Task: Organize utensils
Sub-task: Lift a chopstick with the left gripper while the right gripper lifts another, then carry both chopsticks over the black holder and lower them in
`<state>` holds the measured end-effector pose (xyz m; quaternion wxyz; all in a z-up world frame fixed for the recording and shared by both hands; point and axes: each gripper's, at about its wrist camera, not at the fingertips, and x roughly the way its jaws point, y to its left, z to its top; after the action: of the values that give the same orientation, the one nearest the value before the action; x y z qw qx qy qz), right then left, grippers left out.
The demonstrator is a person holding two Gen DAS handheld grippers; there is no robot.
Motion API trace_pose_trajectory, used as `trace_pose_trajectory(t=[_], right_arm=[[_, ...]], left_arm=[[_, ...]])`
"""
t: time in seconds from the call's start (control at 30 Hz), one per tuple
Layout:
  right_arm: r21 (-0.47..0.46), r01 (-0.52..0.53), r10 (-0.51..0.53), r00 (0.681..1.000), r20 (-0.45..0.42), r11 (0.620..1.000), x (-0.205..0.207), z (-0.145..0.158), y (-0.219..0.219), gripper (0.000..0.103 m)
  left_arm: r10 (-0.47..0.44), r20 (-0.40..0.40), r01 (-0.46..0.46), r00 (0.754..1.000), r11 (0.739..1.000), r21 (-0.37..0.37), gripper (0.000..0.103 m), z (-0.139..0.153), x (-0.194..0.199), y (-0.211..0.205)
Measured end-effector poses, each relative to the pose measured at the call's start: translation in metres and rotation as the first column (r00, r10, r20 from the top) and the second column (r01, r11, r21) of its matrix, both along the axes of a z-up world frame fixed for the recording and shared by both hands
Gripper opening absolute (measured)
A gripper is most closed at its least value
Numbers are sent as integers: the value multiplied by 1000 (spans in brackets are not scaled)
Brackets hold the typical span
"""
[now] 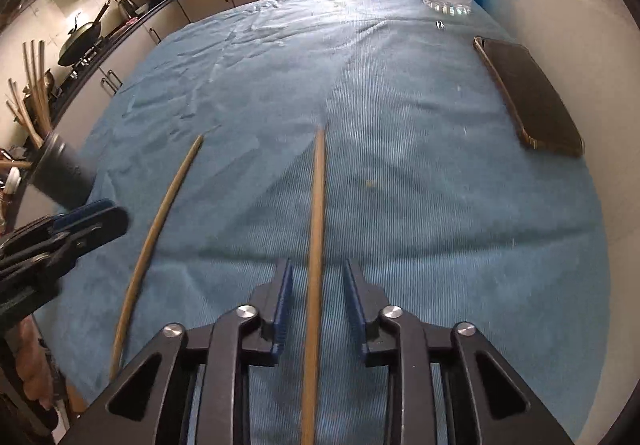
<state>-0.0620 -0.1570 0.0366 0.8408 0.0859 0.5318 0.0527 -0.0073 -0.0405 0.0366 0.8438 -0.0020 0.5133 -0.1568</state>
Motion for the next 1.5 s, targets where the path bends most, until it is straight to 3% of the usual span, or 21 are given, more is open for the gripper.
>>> trace_pose_trajectory(t=[0.2,0.47,0.77,0.83,0.87,0.93,1.13,1.23,1.5], right_arm=[[-66,-28,26,999,-24,997,28,-1,3,16],[-142,-110,93,988,-122,984,58,-1,10,16],[-116,-84,56,971,-232,990,79,0,6,15],[-135,-80,51,977,-207,988,79,0,7,9],[-142,-79,50,979,-196,987,79,0,8,8],[-151,-67,43,986,-161,986,75,1,9,8],[-39,-35,34,999,-5,999,42,20,11,7],[-35,-22,25,996,84,999,22,39,16,7],[-43,-23,35,949,314,999,-34,93,39,8]], left_arm=[[22,-58,-20,998,999,32,18,-17,30,-4],[-2,-73,5,997,999,38,17,-14,41,-8],[-11,-42,13,999,998,53,17,-15,43,-15],[-13,-60,15,998,999,29,16,-14,41,-11],[-12,-77,13,997,1000,16,6,-16,42,-10],[3,-88,-5,996,1000,-25,5,-13,39,-4],[56,29,-52,998,992,-115,5,25,7,19],[67,99,-51,993,986,-156,5,47,-15,28],[105,275,-47,956,977,-208,5,90,-74,50]])
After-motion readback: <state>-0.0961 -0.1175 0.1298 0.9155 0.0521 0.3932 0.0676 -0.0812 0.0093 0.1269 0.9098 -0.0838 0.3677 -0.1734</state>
